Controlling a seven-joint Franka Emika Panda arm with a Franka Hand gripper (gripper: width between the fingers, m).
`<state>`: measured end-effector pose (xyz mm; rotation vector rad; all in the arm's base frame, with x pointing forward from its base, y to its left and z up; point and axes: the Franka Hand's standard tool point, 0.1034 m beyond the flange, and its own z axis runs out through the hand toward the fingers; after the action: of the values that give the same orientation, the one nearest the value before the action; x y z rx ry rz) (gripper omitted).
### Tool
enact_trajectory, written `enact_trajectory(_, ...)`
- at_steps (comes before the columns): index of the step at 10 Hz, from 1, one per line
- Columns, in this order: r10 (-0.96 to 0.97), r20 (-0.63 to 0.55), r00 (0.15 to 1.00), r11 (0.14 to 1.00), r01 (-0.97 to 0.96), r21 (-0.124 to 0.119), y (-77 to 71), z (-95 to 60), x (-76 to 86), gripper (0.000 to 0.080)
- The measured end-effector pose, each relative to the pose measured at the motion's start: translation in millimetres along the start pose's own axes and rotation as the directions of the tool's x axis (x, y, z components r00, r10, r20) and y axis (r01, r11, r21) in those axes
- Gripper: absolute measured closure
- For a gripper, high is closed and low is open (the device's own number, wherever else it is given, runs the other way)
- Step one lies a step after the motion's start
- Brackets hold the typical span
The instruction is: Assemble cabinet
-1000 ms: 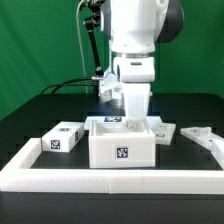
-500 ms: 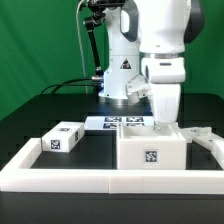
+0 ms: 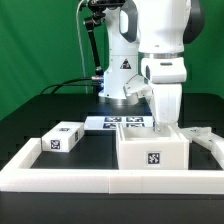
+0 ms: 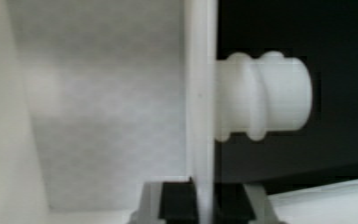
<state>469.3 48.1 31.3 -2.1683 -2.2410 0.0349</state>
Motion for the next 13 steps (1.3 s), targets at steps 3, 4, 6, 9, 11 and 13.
enact_trajectory(3, 0.007, -0.011, 1.000, 1.000, -0.008, -0.016, 17.4, -0.9, 31.6, 0.0764)
enact_trajectory(4, 0.000, -0.016, 1.000, 1.000, 0.000, -0.023, 22.4, -1.3, 43.4, 0.0764)
enact_trajectory(6, 0.019, -0.022, 1.000, 0.999, -0.020, -0.032, 28.3, -1.4, 60.3, 0.0764)
enact_trajectory(9, 0.085, -0.029, 0.996, 0.995, -0.087, -0.044, 40.6, -2.0, 69.0, 0.0764)
enact_trajectory(11, 0.092, -0.026, 0.995, 0.995, -0.093, -0.039, 52.5, -2.5, 67.9, 0.0764)
enact_trajectory(13, 0.090, -0.008, 0.996, 0.996, -0.090, -0.002, 54.5, -2.3, 67.9, 0.0764)
